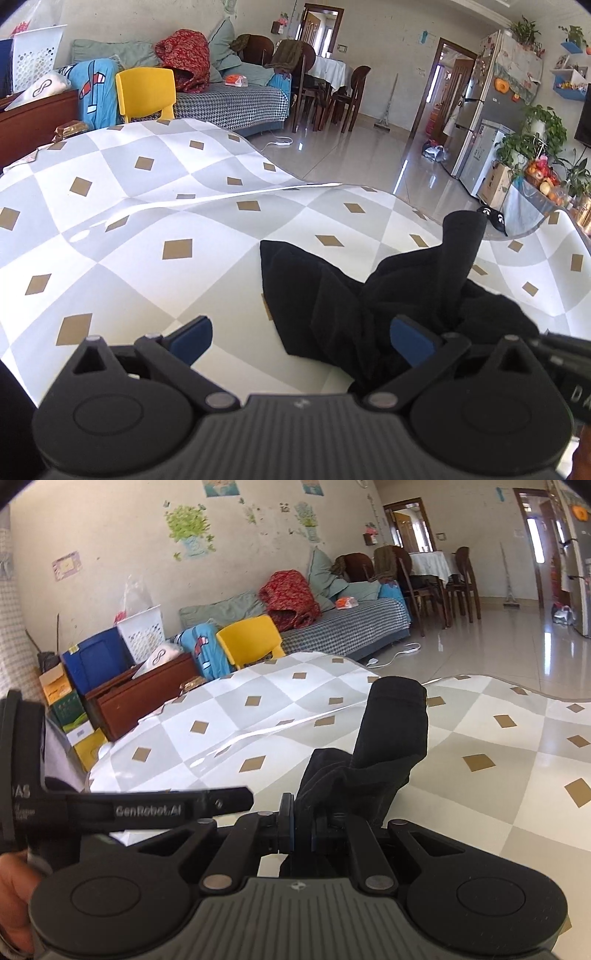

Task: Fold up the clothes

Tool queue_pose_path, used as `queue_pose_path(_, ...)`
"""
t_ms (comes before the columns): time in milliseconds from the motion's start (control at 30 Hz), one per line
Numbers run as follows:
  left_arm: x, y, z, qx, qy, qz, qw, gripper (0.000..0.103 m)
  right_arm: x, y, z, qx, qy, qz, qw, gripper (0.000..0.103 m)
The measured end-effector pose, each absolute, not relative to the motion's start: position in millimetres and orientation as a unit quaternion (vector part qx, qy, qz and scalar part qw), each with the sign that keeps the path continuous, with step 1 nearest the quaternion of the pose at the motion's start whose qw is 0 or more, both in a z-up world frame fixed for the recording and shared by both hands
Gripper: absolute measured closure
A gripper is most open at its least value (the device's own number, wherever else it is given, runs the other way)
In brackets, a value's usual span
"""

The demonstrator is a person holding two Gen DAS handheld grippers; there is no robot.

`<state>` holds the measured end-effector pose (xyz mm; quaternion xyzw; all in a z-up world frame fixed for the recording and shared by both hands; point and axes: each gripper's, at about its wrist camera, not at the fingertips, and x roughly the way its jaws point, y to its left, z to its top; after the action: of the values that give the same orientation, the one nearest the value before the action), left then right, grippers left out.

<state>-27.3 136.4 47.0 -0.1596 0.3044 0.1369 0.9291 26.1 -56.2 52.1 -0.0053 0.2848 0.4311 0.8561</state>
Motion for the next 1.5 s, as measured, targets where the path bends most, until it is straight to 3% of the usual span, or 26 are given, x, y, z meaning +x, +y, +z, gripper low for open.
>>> queue_pose_path(600,-37,127,29,-0.166,0.328,0.104,0.924,0.000,-26,-35,11,-0.097,0.328,0.477,0.809,0.091)
queue_pose_path(733,-33,122,20,-0.165,0.341,0.097,0.920,0.000,-23,-46,20,-0.085,0.322,0.466,0.819,0.078)
queue_pose_path(867,-29,117,16,-0.162,0.348,0.091,0.919,0.000,-20,-57,27,-0.078,0.324,0.457,0.825,0.072)
queue_pose_path(1167,-20,107,-4,-0.116,0.392,0.130,0.903,0.000,-11,-85,37,-0.064,0.324,0.401,0.854,0.063)
queue_pose_path(1500,-13,102,-22,-0.085,0.426,0.156,0.887,0.000,24,-127,18,-0.028,0.389,0.240,0.889,0.060)
